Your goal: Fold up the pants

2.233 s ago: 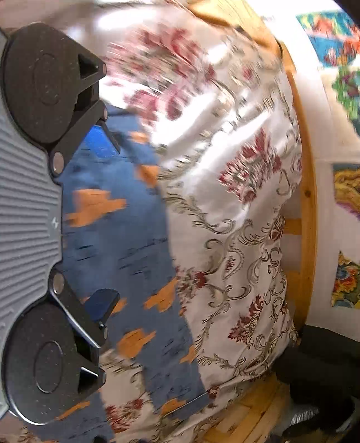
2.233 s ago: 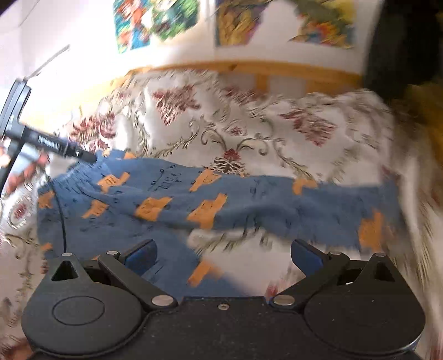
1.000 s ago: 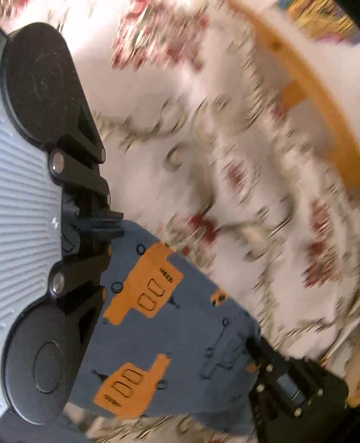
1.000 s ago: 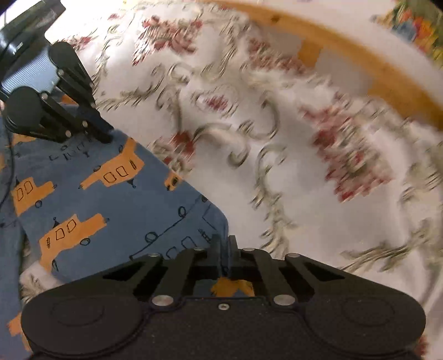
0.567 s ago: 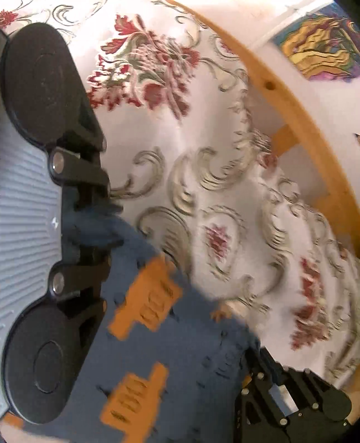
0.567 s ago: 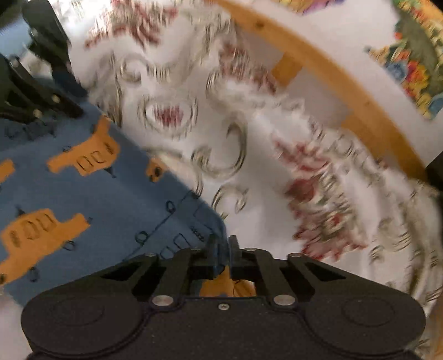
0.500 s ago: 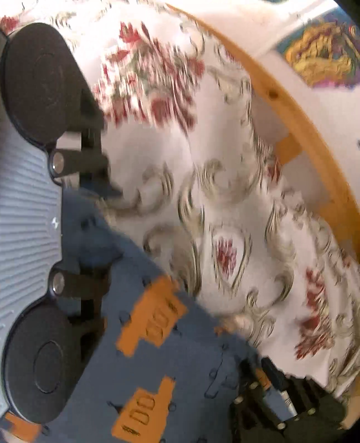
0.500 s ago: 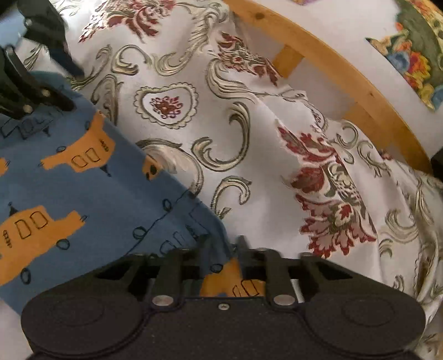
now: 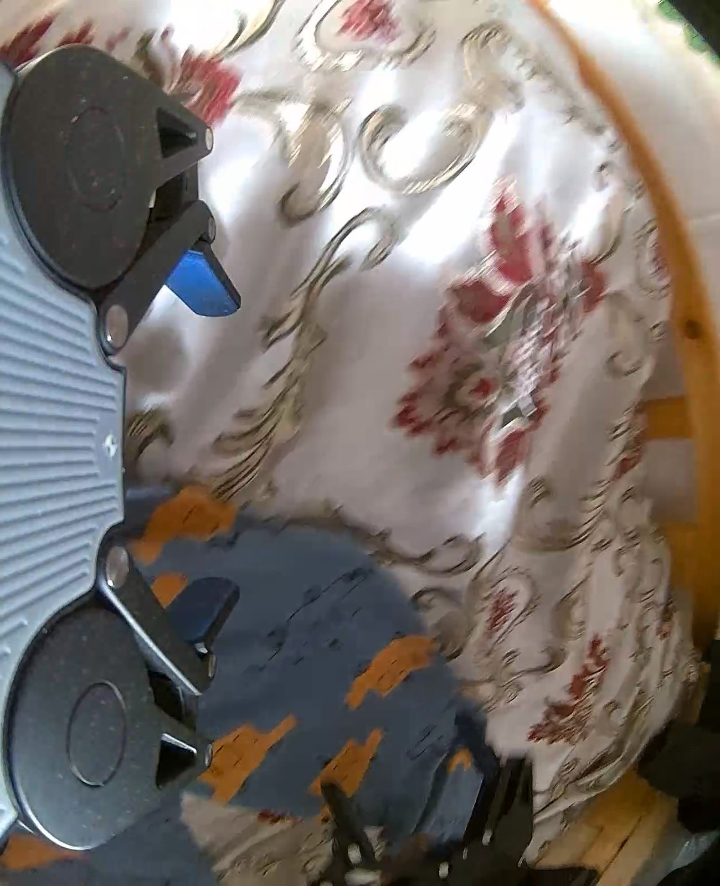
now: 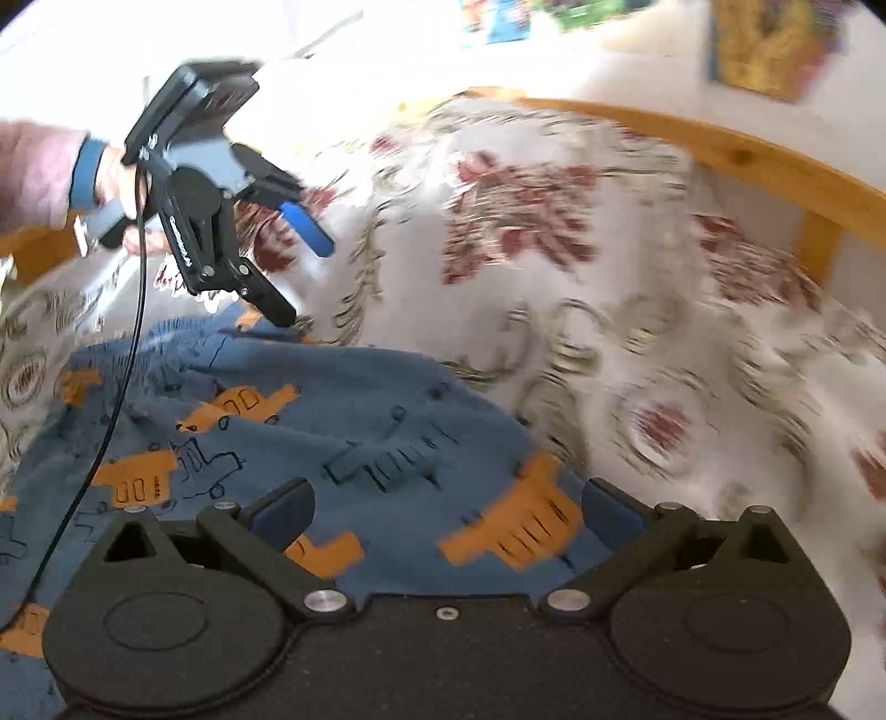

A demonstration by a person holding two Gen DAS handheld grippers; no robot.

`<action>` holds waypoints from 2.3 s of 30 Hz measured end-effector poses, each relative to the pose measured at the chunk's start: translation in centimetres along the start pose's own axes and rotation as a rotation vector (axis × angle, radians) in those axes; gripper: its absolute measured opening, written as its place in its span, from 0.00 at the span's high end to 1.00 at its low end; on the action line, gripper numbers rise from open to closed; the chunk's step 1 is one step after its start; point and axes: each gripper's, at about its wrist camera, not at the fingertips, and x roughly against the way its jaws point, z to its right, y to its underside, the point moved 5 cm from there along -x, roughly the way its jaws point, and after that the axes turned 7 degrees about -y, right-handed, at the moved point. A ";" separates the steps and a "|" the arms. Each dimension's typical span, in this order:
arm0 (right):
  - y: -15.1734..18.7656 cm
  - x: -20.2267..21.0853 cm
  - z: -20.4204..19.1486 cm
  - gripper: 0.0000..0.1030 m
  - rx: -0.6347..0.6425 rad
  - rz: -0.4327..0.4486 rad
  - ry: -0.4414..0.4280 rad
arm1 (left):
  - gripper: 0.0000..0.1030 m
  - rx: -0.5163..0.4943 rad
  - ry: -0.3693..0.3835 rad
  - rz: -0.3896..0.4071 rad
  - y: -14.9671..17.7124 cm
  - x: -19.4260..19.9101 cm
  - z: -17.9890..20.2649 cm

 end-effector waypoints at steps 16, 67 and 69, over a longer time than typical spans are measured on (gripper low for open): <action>-2.4 -7.2 2.1 0.54 0.074 -0.145 0.129 | 0.52 -0.099 0.098 -0.110 2.3 -0.6 -0.5; 11.8 1.6 -32.5 0.88 0.224 -0.118 0.481 | 0.80 -0.435 -0.509 0.307 22.3 11.5 16.8; 12.0 1.7 -32.4 0.80 0.220 -0.108 0.481 | 0.66 -0.423 -0.518 0.310 22.4 11.6 16.9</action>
